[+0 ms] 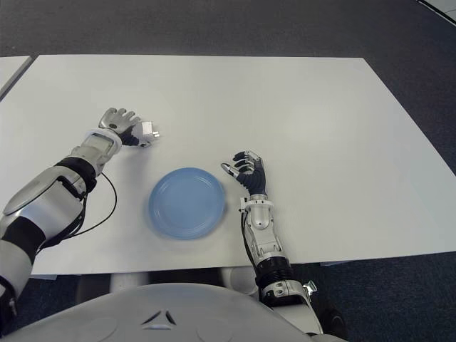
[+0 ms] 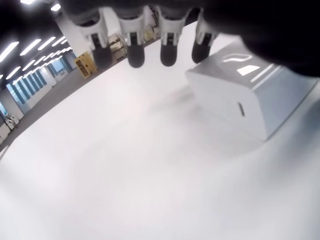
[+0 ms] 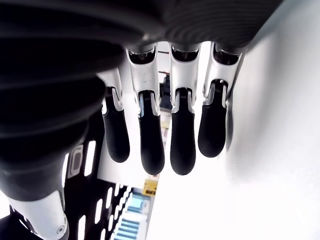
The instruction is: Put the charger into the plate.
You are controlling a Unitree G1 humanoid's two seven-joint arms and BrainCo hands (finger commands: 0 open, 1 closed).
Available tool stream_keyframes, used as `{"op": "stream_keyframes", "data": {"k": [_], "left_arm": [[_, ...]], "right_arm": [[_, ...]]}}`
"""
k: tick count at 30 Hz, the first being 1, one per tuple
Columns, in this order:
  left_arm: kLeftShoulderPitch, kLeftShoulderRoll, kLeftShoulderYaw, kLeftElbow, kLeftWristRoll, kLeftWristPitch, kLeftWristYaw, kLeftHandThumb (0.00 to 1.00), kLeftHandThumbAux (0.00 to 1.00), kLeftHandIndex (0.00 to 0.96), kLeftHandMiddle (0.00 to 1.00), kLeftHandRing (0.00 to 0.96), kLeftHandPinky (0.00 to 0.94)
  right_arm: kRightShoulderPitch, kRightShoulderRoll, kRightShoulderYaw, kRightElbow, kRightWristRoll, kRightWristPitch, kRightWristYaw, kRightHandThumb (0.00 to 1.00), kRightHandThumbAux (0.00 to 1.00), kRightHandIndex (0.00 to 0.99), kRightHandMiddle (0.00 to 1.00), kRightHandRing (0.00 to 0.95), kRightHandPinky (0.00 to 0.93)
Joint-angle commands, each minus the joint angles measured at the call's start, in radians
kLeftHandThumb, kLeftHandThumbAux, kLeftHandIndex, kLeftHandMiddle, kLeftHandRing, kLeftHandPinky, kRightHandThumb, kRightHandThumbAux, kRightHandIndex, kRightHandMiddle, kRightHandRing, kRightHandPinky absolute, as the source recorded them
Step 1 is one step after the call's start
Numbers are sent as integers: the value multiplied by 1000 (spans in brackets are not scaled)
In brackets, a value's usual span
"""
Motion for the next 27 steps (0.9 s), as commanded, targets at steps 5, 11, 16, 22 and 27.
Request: {"op": "stream_keyframes", "data": {"k": [5, 11, 16, 22, 27], "left_arm": [[19, -9, -35, 23, 26, -39, -48, 573, 289, 0, 0, 0, 0], [17, -5, -28, 22, 10, -62, -45, 587, 376, 0, 0, 0, 12], [21, -6, -16, 23, -2, -65, -46, 613, 420, 15, 36, 26, 95], [52, 3, -5, 36, -1, -63, -15, 653, 467, 151, 171, 175, 249], [45, 1, 10, 28, -11, -77, 9, 705, 618, 362, 325, 320, 357]], "right_arm": [[23, 5, -14, 16, 11, 10, 6, 705, 731, 424, 495, 516, 525], [24, 4, -16, 10, 4, 15, 5, 705, 731, 424, 493, 514, 517], [25, 3, -20, 8, 9, 14, 10, 705, 731, 424, 490, 512, 519], [25, 2, -22, 7, 7, 12, 8, 706, 731, 424, 492, 514, 521], [29, 2, -22, -3, 10, 26, 15, 705, 731, 424, 487, 508, 511]]}}
